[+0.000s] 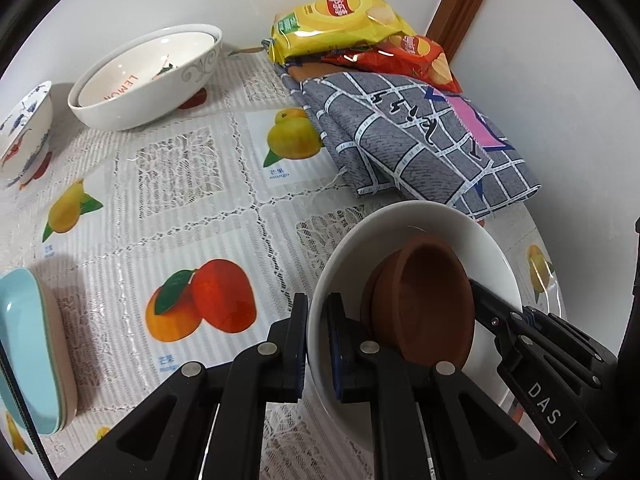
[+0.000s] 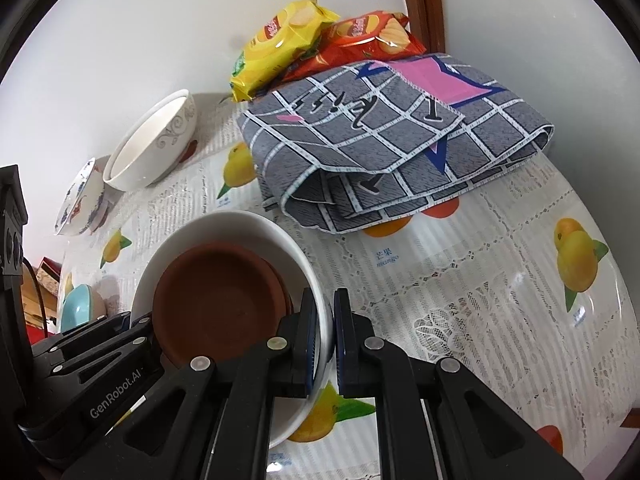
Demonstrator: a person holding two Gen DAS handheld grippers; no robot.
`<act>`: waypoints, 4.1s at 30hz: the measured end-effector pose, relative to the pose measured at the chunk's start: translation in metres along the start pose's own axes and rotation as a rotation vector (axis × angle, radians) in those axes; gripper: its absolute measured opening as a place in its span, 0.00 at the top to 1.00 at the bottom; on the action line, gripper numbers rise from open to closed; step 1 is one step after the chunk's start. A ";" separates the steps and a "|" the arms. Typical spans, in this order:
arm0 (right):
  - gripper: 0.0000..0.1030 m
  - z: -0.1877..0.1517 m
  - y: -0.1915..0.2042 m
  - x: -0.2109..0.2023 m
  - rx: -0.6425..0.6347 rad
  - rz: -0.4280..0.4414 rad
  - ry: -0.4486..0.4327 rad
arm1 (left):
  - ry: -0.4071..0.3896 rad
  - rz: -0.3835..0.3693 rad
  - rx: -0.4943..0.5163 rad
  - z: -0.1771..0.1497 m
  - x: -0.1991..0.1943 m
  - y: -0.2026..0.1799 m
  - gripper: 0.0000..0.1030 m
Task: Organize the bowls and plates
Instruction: 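Lift the white bowl with both grippers and carry it toward the teal plate stack, then lower the white bowl onto the teal plate stack with both grippers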
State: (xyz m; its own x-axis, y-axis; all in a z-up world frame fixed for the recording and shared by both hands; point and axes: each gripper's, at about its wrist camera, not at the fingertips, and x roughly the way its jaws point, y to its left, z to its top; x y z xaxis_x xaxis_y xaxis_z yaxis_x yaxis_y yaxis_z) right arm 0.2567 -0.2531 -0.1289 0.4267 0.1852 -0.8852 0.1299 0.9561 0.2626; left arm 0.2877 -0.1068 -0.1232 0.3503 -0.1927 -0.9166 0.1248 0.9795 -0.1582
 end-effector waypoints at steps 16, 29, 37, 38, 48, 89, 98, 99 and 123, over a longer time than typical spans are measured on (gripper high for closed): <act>0.92 -0.001 0.026 -0.042 -0.030 0.015 -0.049 | -0.057 -0.003 -0.001 -0.004 -0.046 0.010 0.91; 0.92 -0.009 0.053 -0.063 -0.048 0.034 -0.073 | -0.087 0.005 -0.016 -0.013 -0.077 0.031 0.91; 0.92 -0.016 0.072 -0.071 -0.065 0.051 -0.087 | -0.110 0.019 -0.023 -0.021 -0.096 0.045 0.91; 0.92 -0.017 0.074 -0.072 -0.067 0.052 -0.088 | -0.112 0.020 -0.025 -0.022 -0.098 0.047 0.91; 0.92 -0.024 0.096 -0.082 -0.081 0.068 -0.101 | -0.133 0.026 -0.048 -0.030 -0.116 0.066 0.91; 0.92 -0.029 0.167 -0.079 -0.170 0.122 -0.109 | -0.175 0.053 -0.137 -0.039 -0.145 0.136 0.91; 0.92 -0.028 0.184 -0.074 -0.190 0.135 -0.109 | -0.180 0.060 -0.161 -0.039 -0.149 0.151 0.91; 0.92 -0.028 0.186 -0.074 -0.192 0.135 -0.109 | -0.180 0.060 -0.162 -0.039 -0.149 0.152 0.91; 0.92 -0.030 0.216 -0.059 -0.242 0.142 -0.095 | -0.178 0.061 -0.210 -0.043 -0.147 0.188 0.91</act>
State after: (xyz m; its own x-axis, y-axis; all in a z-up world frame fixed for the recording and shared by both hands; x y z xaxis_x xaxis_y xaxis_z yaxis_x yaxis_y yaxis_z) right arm 0.2325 -0.0502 -0.0316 0.5090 0.3101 -0.8030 -0.1493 0.9505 0.2724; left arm 0.2199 0.1086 -0.0335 0.5115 -0.1221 -0.8506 -0.0905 0.9767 -0.1946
